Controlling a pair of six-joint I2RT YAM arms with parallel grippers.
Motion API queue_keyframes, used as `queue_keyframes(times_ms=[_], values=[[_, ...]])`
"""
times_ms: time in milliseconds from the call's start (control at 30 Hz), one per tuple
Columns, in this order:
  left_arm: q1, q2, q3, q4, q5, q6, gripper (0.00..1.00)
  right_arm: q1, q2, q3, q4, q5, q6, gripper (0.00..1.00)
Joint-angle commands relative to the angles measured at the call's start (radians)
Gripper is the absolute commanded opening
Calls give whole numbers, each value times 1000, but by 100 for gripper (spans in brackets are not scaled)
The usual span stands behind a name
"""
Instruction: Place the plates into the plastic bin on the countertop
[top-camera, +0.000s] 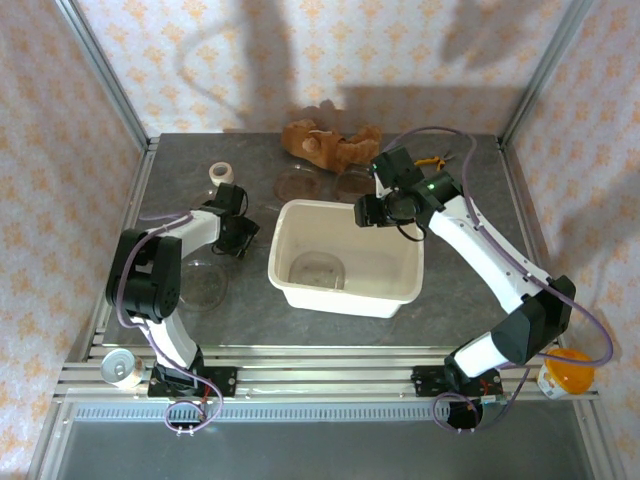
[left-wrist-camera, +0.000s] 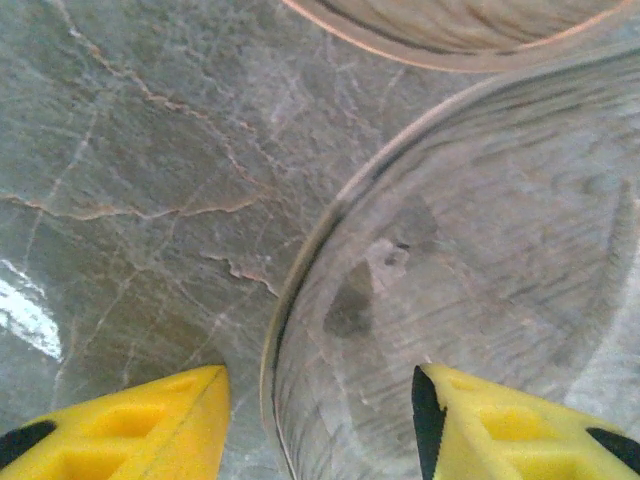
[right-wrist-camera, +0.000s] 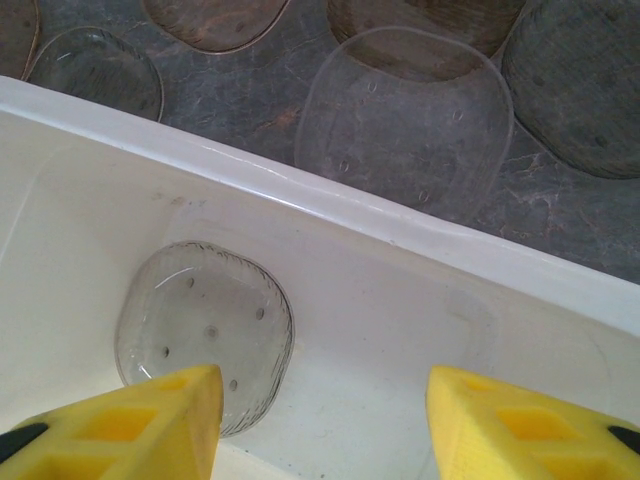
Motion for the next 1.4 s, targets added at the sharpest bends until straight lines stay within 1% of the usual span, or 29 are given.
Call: queue_keyframes(times_ms=[0,33,100,267,533,600,667,867,1067,1367], values=[[-2,28,3,14,-25,1,46,2,-5,-1,20,41,11,56],[-2,27,-1,20,-26,0,44,1,-3,-1,21,41,11,56],[-2,22,-17,32,-22,-1,35,1,-2,-1,21,41,9,56],[-2,18,-38,60,1,1,21,1,8,2,12,52,9,56],[-2,9,-17,57,11,17,14,1,14,8,17,51,9,57],[-2,-5,-14,69,11,20,9,1,9,10,17,53,13,57],[0,-13,-11,103,22,30,7,1,0,7,22,57,18,57],[-1,-35,52,99,57,53,3,1,-49,-25,55,86,53,57],[-1,-124,120,48,-35,122,2,1,-71,-37,86,104,58,57],[-1,-177,287,-82,-113,278,0,1,-47,-18,114,88,49,58]])
